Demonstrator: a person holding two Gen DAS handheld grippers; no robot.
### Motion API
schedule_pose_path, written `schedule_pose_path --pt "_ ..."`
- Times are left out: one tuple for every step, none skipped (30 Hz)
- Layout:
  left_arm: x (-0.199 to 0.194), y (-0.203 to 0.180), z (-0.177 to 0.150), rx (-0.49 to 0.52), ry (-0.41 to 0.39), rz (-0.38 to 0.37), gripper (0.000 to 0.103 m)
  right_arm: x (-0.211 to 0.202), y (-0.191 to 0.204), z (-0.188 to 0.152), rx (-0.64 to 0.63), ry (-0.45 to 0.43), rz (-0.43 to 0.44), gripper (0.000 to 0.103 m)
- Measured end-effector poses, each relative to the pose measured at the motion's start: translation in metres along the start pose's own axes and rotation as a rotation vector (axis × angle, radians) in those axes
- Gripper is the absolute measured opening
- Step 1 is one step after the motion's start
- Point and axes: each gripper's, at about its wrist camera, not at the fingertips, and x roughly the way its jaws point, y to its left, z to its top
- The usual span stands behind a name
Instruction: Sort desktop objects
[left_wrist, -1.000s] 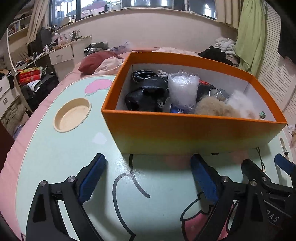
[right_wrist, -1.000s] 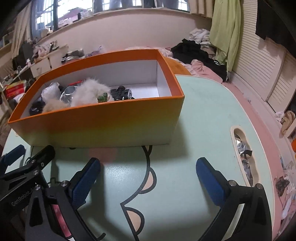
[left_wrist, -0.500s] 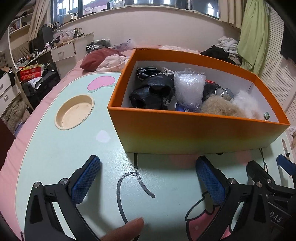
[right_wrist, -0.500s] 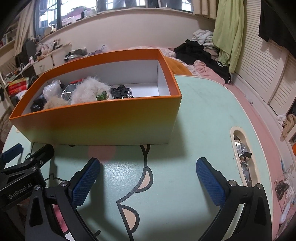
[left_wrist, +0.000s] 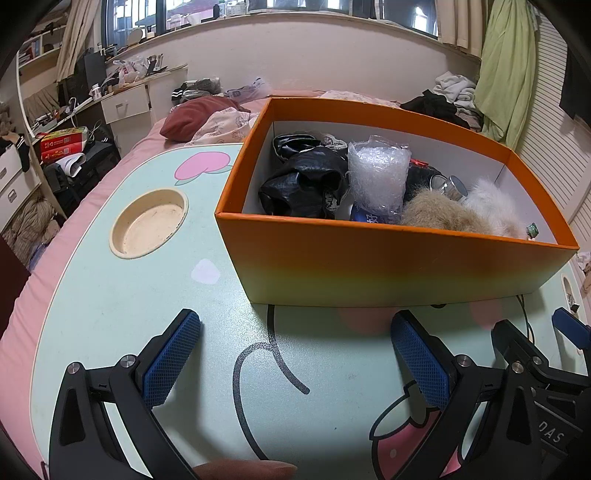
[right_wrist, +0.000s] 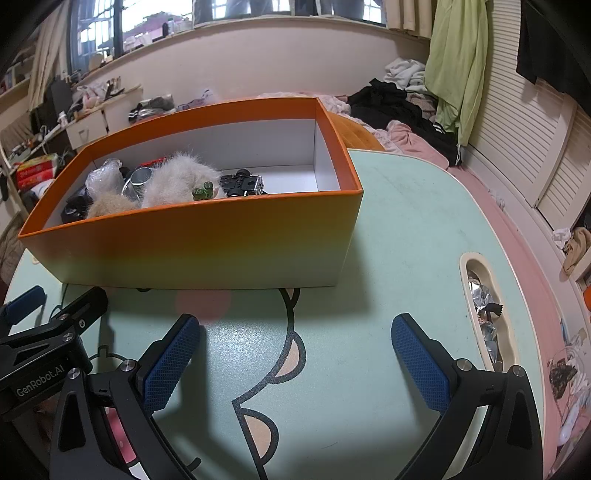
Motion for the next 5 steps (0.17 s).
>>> schedule_pose_path --pt "-0.0001 0.0001 0.0001 0.000 0.000 0.000 0.103 -0.0005 -0.0002 -0.0004 0.000 0.000 0.000 0.103" --pt "0.0007 -0.0005 -0.0005 0.000 0.000 0.000 0.103 0.0000 0.0000 0.0000 0.000 0.000 0.000 0.103" --pt "-0.0002 0.0002 0.0001 0.000 0.000 0.000 0.103 -0.0004 -0.0002 -0.0003 0.000 0.000 0.000 0.103" --pt "-0.0002 0.0002 0.0000 0.000 -0.001 0.000 0.103 -0.0001 -0.0001 -0.0001 0.000 0.000 0.000 0.103" --pt "-0.0003 0.0003 0.0003 0.000 0.000 -0.001 0.103 -0.0001 0.0000 0.0000 0.000 0.000 0.000 0.103"
